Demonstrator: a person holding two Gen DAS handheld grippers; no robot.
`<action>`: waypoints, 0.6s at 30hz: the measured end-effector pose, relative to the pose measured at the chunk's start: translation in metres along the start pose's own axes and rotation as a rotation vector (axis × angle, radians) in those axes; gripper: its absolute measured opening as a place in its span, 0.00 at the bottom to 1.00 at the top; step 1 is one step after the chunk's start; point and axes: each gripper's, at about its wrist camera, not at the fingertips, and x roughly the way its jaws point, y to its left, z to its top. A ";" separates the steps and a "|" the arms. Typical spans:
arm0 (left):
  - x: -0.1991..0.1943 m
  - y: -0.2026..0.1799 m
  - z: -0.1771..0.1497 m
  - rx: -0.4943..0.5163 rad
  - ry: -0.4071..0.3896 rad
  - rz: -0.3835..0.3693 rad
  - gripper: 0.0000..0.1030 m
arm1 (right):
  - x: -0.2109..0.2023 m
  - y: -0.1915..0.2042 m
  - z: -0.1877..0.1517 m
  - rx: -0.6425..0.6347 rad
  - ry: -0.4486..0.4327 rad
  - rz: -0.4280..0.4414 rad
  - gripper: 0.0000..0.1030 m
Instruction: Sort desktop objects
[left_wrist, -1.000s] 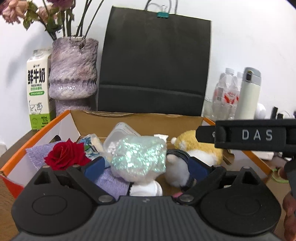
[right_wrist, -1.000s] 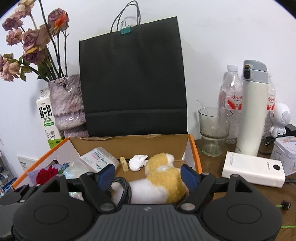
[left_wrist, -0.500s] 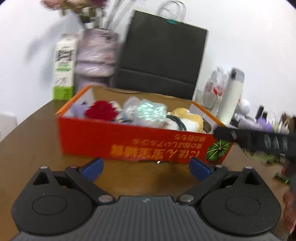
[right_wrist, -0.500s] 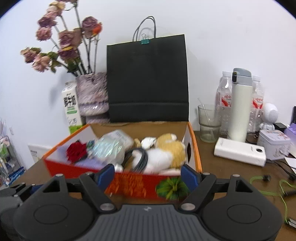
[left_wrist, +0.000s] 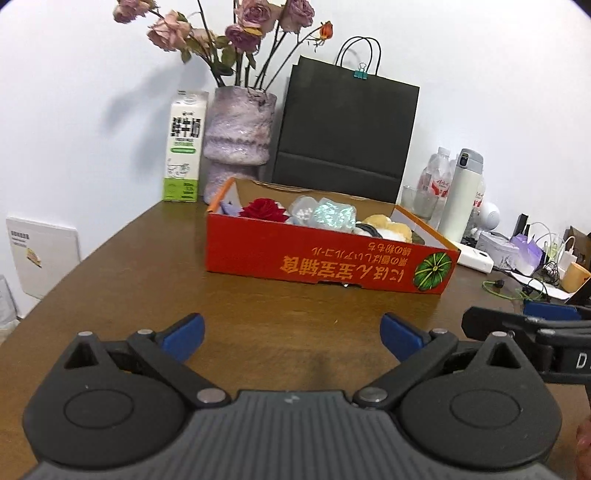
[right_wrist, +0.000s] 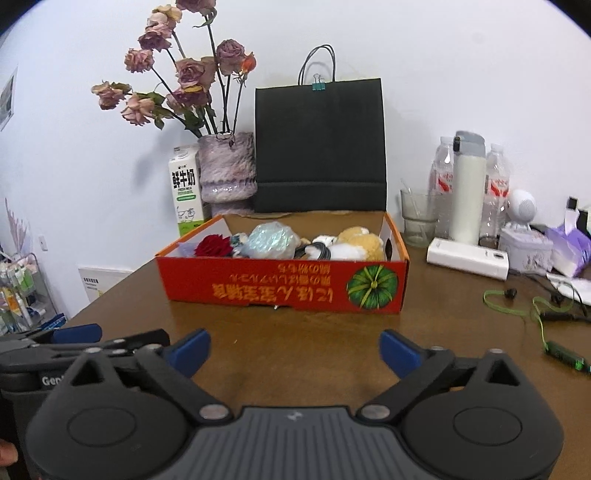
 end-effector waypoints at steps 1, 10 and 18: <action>-0.003 0.000 -0.002 0.002 -0.001 0.001 1.00 | -0.001 0.001 -0.004 0.001 0.004 0.000 1.00; -0.011 -0.004 -0.010 0.047 0.006 0.032 1.00 | 0.004 -0.003 -0.024 0.041 0.045 0.001 1.00; -0.008 0.002 -0.009 0.024 0.018 0.065 1.00 | 0.010 -0.002 -0.026 0.026 0.080 -0.019 1.00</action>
